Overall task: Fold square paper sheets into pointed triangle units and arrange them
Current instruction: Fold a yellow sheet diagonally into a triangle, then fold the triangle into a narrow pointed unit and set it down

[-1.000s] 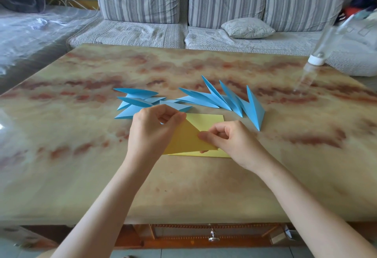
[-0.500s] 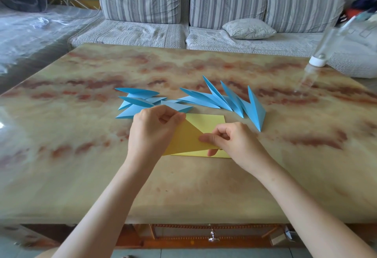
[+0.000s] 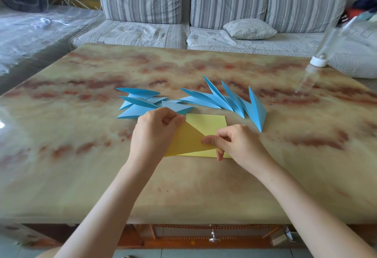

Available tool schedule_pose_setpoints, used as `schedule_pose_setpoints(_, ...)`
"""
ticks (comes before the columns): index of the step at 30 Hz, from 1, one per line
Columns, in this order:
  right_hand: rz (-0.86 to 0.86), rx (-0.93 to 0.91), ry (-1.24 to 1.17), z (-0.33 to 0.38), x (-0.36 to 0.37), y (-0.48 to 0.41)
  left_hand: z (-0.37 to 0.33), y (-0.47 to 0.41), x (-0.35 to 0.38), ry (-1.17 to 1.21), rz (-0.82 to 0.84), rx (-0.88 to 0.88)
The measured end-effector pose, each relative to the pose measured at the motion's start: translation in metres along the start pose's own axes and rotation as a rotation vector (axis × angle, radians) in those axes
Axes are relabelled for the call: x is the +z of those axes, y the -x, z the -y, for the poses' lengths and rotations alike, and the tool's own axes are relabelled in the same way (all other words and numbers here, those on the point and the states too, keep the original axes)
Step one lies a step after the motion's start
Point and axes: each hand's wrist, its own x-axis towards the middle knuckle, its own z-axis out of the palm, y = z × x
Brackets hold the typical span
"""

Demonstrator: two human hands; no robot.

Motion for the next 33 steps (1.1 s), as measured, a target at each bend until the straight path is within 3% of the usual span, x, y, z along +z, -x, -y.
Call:
schedule_pose_setpoints(3, -0.036, 0.023, -0.025, -0.004, 0.001, -0.002, 0.000, 0.000, 0.001, 0.011, 0.043, 0.016)
schedule_pose_setpoints(7, -0.054, 0.048, -0.462, 0.006, 0.001, -0.007, -0.004, 0.006, 0.006, 0.052, 0.121, 0.097)
schedule_pose_setpoints(12, -0.003, 0.060, -0.604, 0.011, 0.005, -0.012, -0.005, 0.009, 0.006, 0.078, 0.129, 0.158)
schedule_pose_setpoints(26, 0.214, 0.086, -0.557, -0.005, -0.012, -0.005, 0.002, -0.002, -0.007, 0.042, -0.056, 0.083)
schedule_pose_setpoints(33, 0.314, 0.087, -0.388, -0.019, -0.020, -0.007, 0.004, -0.008, -0.009, 0.047, -0.149, 0.024)
